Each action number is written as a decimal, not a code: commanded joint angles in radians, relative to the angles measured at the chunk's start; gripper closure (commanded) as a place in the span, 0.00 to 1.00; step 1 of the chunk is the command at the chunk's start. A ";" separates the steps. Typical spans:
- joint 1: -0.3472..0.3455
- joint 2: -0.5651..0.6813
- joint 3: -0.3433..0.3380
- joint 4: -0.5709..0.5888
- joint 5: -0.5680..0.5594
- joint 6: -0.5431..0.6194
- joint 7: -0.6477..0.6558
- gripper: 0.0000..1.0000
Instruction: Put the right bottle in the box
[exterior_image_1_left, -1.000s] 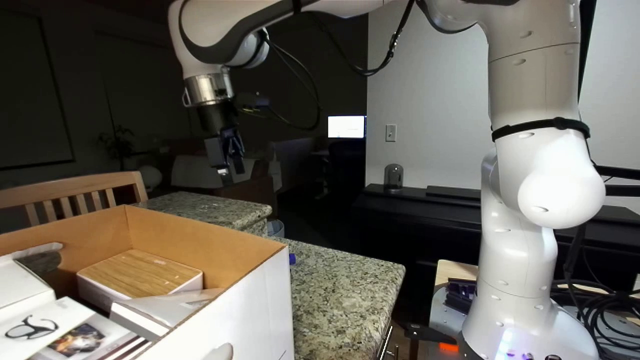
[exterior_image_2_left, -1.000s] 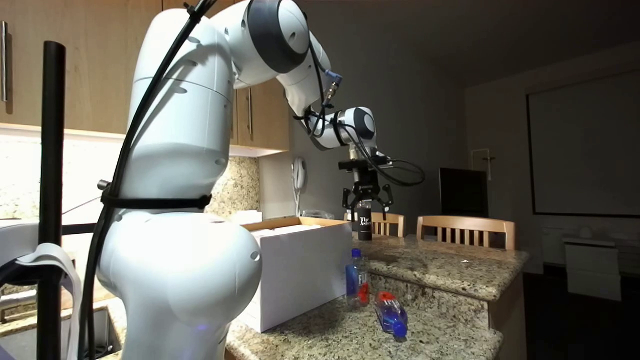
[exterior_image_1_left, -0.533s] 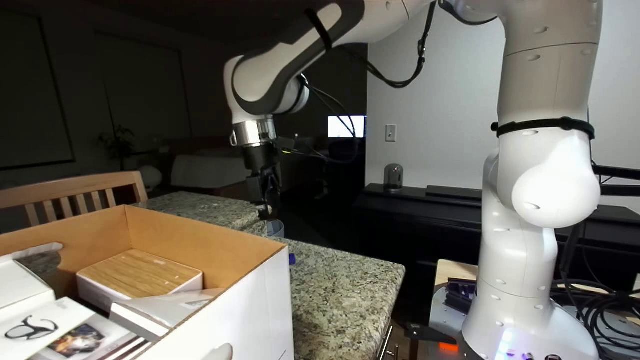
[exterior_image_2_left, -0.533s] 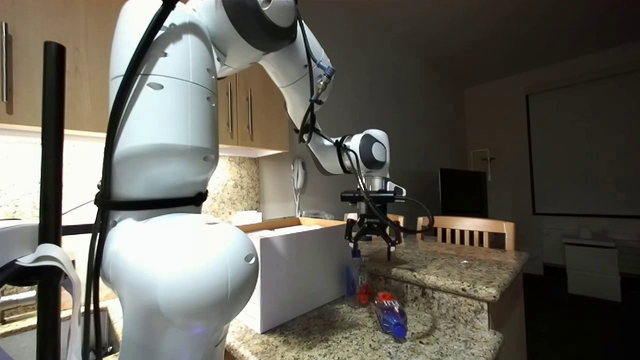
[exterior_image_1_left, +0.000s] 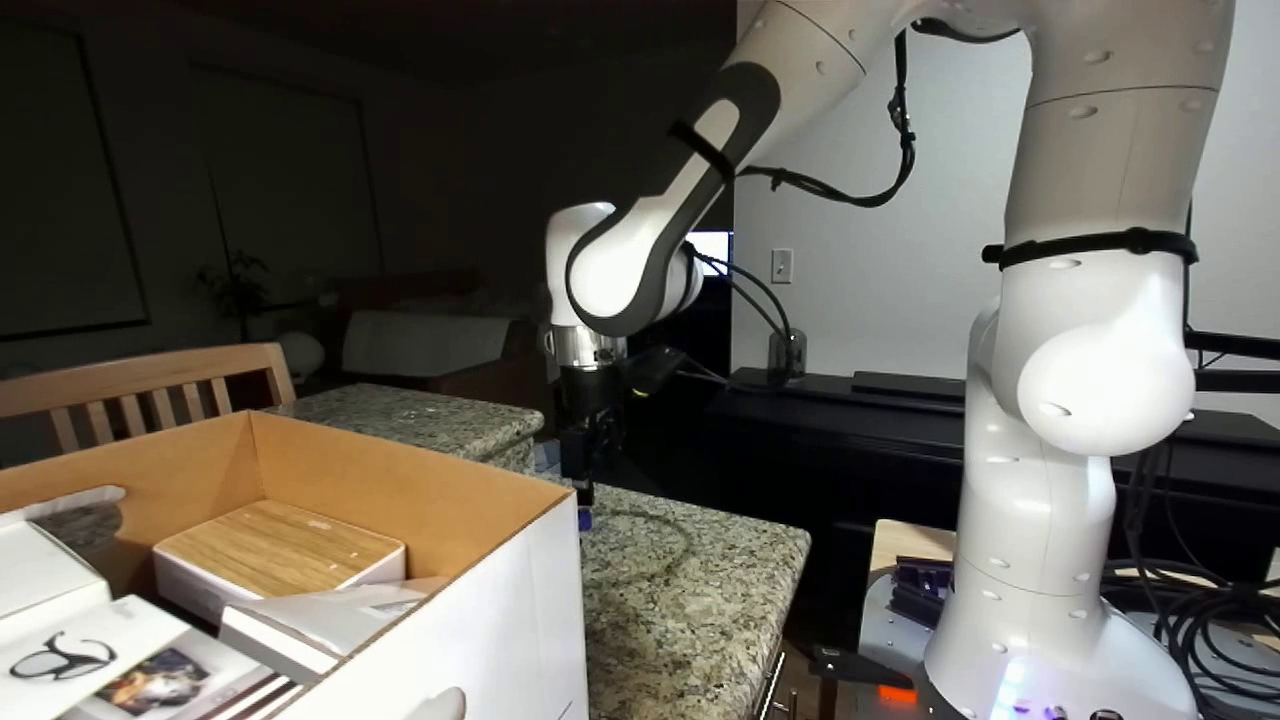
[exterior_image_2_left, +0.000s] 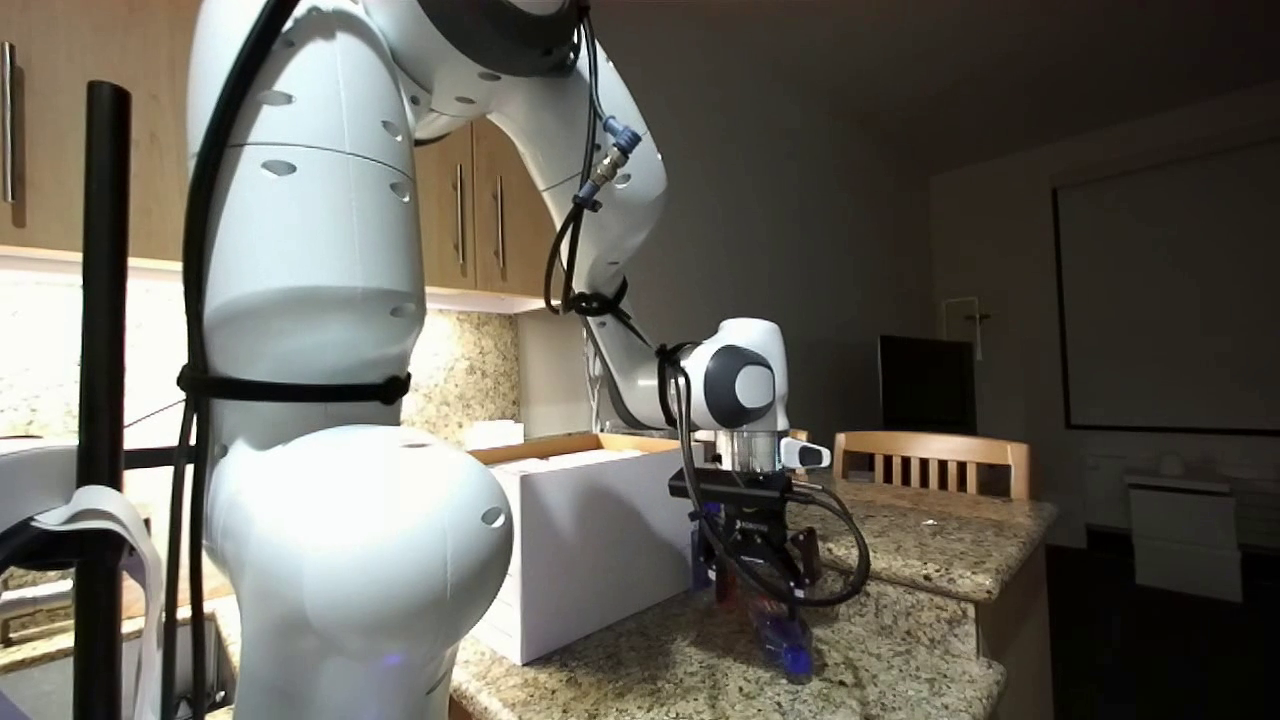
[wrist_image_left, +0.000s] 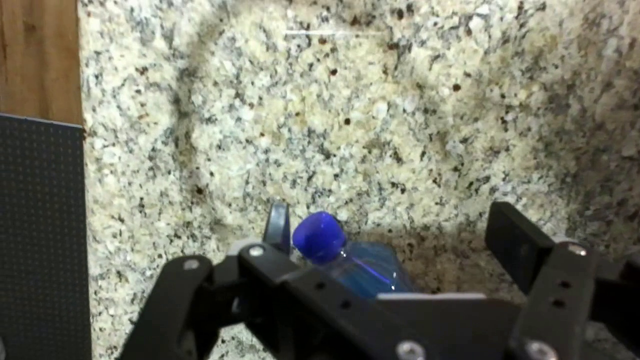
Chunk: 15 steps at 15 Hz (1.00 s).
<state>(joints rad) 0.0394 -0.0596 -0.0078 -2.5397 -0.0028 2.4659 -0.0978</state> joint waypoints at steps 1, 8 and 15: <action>-0.019 -0.047 0.009 -0.084 -0.070 0.065 0.101 0.00; 0.004 0.000 -0.005 -0.062 0.070 0.044 -0.128 0.00; 0.005 0.042 0.008 -0.027 0.167 -0.015 -0.298 0.00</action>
<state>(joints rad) 0.0549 -0.0162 -0.0107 -2.5679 0.1649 2.4532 -0.3966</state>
